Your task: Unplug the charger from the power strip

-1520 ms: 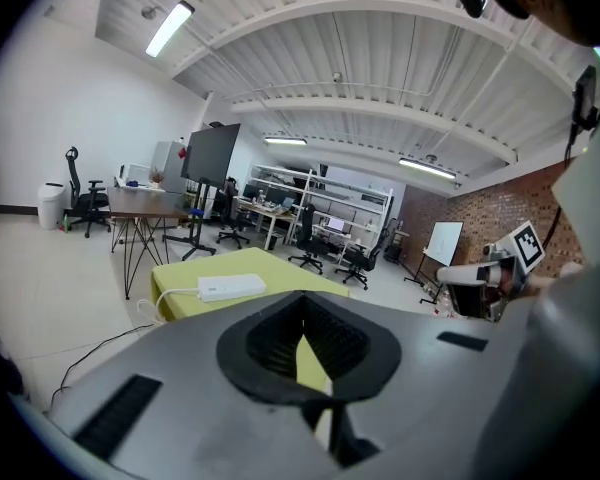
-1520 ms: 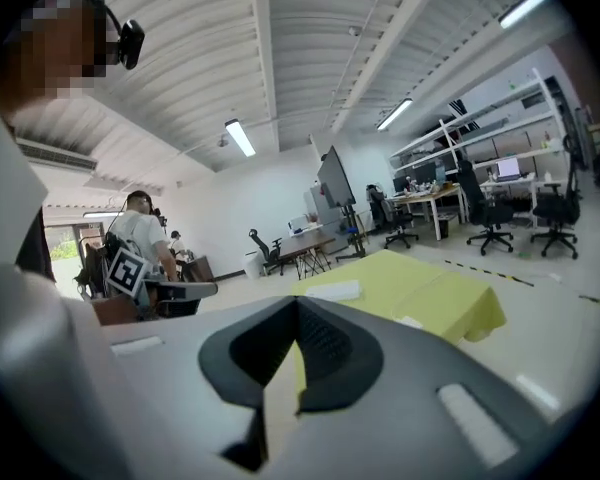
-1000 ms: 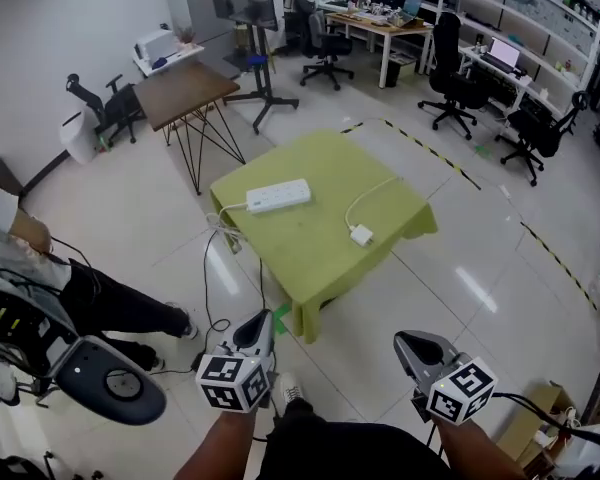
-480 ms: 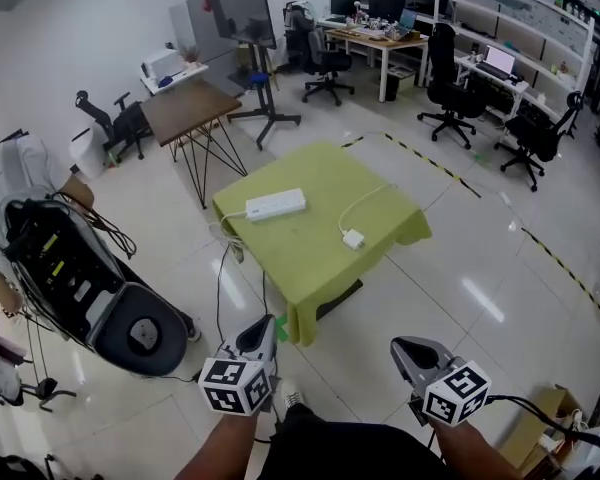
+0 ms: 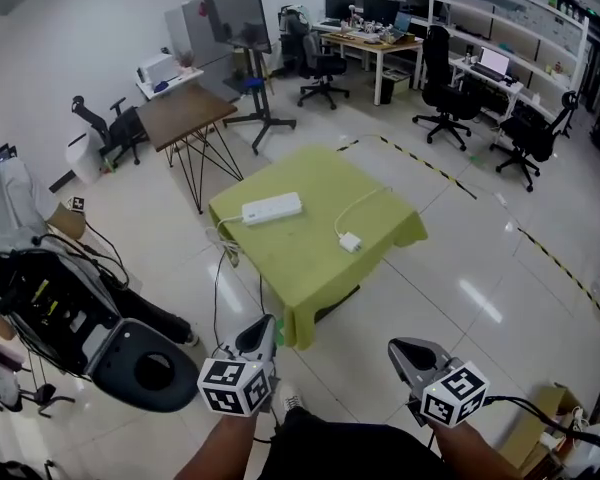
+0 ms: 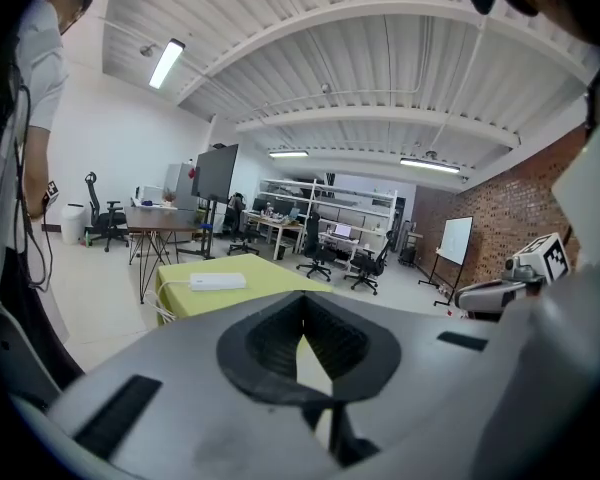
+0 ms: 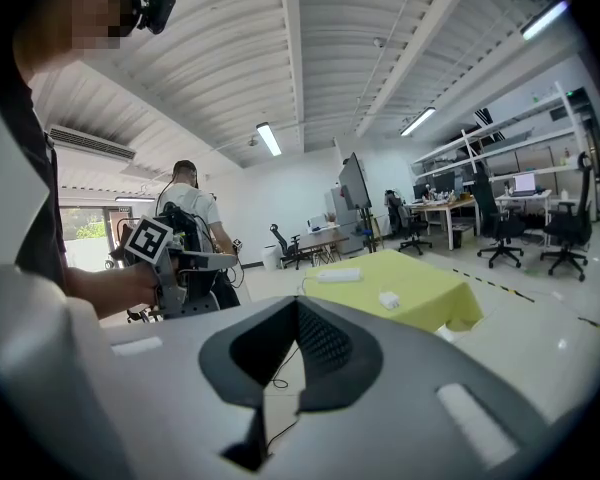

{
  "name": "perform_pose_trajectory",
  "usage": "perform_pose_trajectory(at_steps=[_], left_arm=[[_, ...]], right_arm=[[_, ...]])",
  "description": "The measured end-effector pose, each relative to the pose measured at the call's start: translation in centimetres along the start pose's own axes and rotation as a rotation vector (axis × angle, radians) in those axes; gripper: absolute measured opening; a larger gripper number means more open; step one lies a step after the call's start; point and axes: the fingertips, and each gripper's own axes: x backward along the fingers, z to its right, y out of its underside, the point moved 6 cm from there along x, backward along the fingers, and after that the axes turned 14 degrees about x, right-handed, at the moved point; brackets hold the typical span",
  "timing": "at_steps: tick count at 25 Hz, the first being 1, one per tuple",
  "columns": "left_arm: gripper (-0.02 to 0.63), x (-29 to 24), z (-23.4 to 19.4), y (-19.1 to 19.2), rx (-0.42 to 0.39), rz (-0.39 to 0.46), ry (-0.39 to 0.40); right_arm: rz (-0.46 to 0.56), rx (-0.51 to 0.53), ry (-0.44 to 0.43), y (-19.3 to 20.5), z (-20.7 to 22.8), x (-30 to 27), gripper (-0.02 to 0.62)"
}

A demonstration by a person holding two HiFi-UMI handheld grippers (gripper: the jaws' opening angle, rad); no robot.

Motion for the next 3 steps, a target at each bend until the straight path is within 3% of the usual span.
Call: perform_pose_trajectory(at_steps=[3], left_arm=[[0.006,0.20,0.06,-0.08,0.001,-0.004,0.000]], right_arm=[[-0.002,0.005,-0.001,-0.12,-0.19,0.25,0.000]])
